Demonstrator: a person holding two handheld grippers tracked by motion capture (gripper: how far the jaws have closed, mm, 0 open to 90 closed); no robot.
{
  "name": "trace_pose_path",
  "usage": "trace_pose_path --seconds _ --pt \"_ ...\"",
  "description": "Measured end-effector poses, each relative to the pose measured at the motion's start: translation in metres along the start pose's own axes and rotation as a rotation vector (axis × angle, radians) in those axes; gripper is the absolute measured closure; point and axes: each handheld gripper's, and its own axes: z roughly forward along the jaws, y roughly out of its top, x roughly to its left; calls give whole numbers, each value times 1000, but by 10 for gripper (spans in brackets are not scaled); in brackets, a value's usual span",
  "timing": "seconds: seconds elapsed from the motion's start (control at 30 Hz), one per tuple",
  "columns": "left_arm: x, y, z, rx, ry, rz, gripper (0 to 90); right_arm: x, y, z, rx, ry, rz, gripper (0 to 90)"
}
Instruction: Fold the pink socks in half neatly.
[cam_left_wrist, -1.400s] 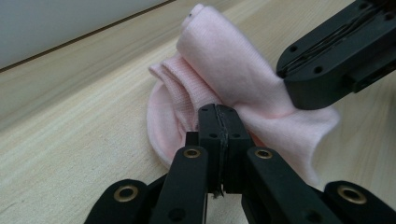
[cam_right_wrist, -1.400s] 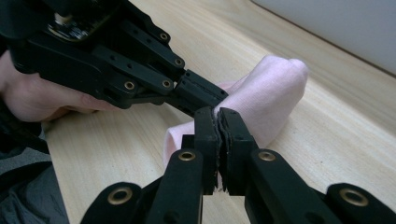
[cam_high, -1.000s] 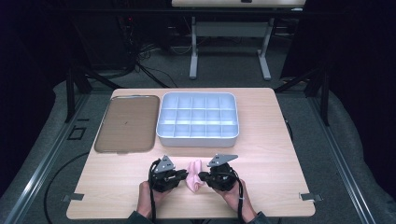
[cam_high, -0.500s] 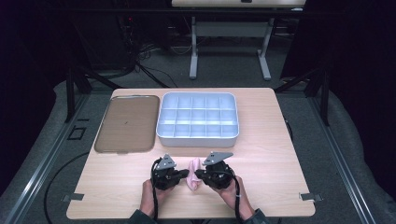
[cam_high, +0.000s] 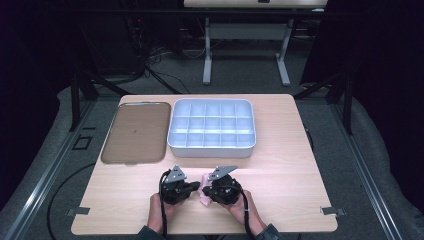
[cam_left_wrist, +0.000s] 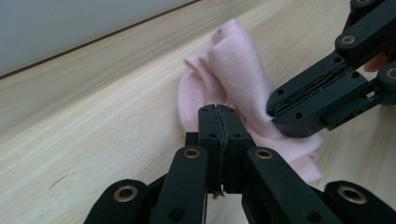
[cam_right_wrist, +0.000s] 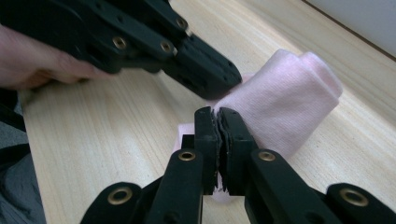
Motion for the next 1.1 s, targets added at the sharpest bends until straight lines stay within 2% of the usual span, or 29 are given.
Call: trace_pose_path --seconds 0.07,0.17,0.23,0.37,0.43,0.57,0.77,0.93,1.0,1.1 --pt "2 -1 -2 11 9 -12 891 0 0 0 1 4 3 869" --pt "2 -1 0 22 25 1 890 0 0 1 -1 -1 -3 869" --pt "2 0 4 24 14 -1 891 1 0 1 -7 -3 -10 869" --pt "0 0 8 42 24 -4 894 2 2 -2 -1 -11 -46 869" --pt "-1 -1 10 57 31 2 895 2 4 -2 -5 -16 -46 869" --pt "-2 -2 12 47 27 -13 896 2 6 0 -1 -12 -57 868" --pt "1 -2 10 51 31 -9 894 3 5 10 16 -10 -59 868" --pt "2 6 -5 -4 34 -16 892 3 2 11 12 -12 -60 868" --pt "0 14 -13 -27 27 1 892 3 0 10 2 -17 -69 868" --pt "-5 29 -19 -57 -7 26 892 4 -1 11 -12 -25 -66 868"
